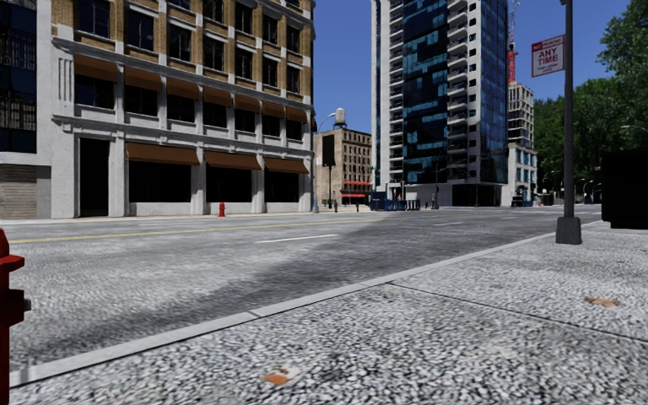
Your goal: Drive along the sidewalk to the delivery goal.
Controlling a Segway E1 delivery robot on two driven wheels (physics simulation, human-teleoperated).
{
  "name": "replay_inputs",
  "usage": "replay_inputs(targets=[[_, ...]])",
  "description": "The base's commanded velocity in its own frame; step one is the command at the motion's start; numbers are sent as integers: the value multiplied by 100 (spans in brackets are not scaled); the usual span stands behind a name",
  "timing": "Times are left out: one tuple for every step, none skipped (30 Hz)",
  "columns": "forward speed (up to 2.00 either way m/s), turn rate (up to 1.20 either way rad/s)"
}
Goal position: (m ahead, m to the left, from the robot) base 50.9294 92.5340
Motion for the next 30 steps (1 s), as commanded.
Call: replay_inputs(targets=[[0,24],[0,28],[0,30],[0,30],[0,31],[0,32],[0,35],[0,38],[0,38],[0,42],[0,47],[0,49],[0,50],[0,51],[0,51],[0,51],[0,51],[0,52],[0,55],[0,58],[0,60],[0,60],[0,60],[0,60],[0,60],[0,60],[0,60],[0,60],[0,60],[0,61]])
